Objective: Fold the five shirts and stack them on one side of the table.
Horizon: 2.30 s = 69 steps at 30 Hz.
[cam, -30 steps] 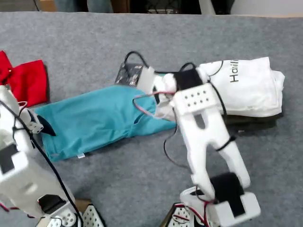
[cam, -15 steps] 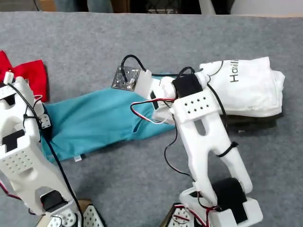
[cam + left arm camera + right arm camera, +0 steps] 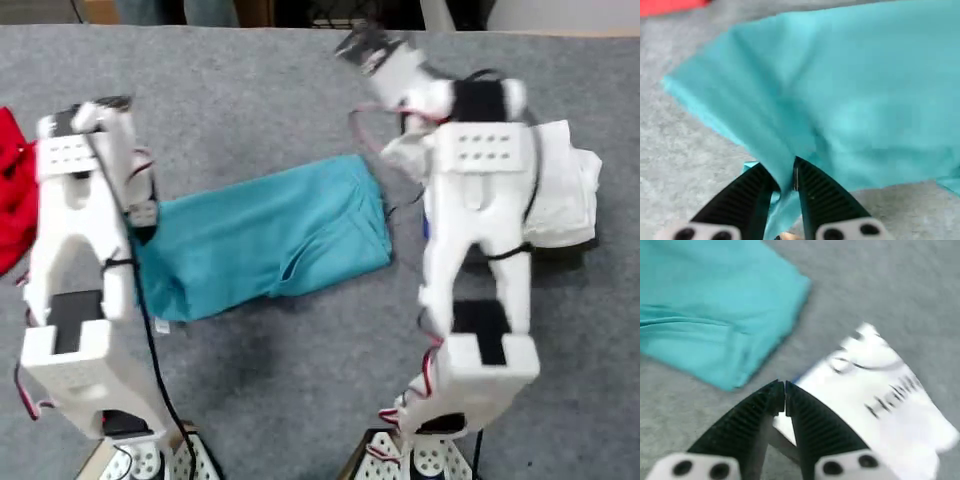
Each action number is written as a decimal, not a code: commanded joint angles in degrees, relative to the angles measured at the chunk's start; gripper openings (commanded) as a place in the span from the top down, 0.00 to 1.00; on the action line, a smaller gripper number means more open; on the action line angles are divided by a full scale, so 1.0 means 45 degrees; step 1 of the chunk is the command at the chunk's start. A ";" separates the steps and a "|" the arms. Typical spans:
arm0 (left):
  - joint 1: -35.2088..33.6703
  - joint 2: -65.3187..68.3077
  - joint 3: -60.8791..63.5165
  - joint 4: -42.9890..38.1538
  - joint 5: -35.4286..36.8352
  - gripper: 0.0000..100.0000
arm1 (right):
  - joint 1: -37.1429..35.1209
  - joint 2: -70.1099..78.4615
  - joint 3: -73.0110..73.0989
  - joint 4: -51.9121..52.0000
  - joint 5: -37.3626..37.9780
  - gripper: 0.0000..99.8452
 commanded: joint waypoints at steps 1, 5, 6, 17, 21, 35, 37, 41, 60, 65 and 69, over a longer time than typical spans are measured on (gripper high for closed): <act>0.1592 -0.0664 -0.1221 0.0117 0.0977 0.97 | 0.1270 0.0967 -0.3761 0.0938 -0.0098 0.99; 0.3507 -0.0606 -0.2510 -0.0176 0.2051 0.97 | 0.2325 0.2022 -0.6027 0.1074 0.0176 0.99; 0.4093 -0.0547 -0.2823 -0.0430 0.2149 0.97 | 0.2540 0.2159 -0.6418 0.1094 0.0313 0.99; 0.8195 0.2462 -0.5890 -0.1407 0.3282 0.97 | 0.3634 0.2413 -0.7160 0.1074 0.0449 0.99; 0.8527 0.4415 -0.8137 -0.1915 0.4142 0.97 | 0.3634 0.2452 -0.7062 0.1016 0.0742 0.99; 0.8645 0.8947 -1.5228 -0.0469 0.6759 0.72 | 0.3653 0.2452 -0.7062 0.0996 0.0703 0.99; 0.8000 0.8908 -1.6694 0.0156 0.6759 0.72 | 0.3536 0.2452 -0.6984 0.1094 0.0215 0.99; 0.5441 0.8225 -1.9038 0.0664 0.6349 0.81 | 0.2266 0.2510 -0.5675 0.1153 -0.0586 0.99; -0.0479 0.0723 -0.2002 -0.1934 0.2051 0.97 | -0.4689 0.7883 -0.5226 -0.1621 -0.2930 0.99; -0.0322 -0.1680 0.3839 -0.5587 0.2032 0.97 | -0.4806 0.9621 -0.7160 -0.0664 -0.2969 0.99; -0.0166 -0.2462 0.6847 -0.8654 0.2208 0.97 | -0.4650 1.0833 -0.8098 0.0645 -0.2911 0.99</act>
